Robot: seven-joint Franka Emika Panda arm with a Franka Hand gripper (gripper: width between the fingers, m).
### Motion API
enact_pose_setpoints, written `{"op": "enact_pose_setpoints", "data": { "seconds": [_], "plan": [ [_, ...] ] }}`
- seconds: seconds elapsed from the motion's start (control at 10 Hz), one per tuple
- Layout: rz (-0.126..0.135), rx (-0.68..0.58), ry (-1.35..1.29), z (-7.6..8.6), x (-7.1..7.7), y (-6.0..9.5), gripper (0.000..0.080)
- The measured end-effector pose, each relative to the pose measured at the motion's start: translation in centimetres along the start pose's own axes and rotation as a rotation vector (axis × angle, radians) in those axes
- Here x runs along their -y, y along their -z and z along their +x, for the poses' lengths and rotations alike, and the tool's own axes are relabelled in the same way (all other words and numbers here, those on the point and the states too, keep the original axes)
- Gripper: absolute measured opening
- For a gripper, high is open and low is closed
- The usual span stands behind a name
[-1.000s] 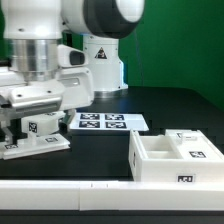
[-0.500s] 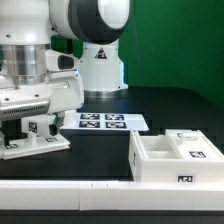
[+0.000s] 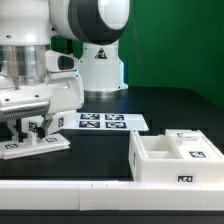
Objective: Assemble cabinet
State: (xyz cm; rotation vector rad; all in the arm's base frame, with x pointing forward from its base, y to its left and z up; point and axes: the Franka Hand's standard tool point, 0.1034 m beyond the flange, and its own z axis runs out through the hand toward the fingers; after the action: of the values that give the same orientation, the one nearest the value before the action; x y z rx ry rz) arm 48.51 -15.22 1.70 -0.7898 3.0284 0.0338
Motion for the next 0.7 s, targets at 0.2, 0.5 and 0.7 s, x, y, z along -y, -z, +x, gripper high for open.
{"op": "enact_pose_setpoints", "data": {
  "seconds": [0.2,0.5,0.7],
  "plan": [
    [-0.005,0.0,0.006,-0.3,-0.4,0.0,0.0063],
    [0.002,0.014,-0.009,-2.4,-4.3,0.7,0.0063],
    [-0.015,0.021,-0.006,-3.3,-6.1,1.3,0.0063]
  ]
}}
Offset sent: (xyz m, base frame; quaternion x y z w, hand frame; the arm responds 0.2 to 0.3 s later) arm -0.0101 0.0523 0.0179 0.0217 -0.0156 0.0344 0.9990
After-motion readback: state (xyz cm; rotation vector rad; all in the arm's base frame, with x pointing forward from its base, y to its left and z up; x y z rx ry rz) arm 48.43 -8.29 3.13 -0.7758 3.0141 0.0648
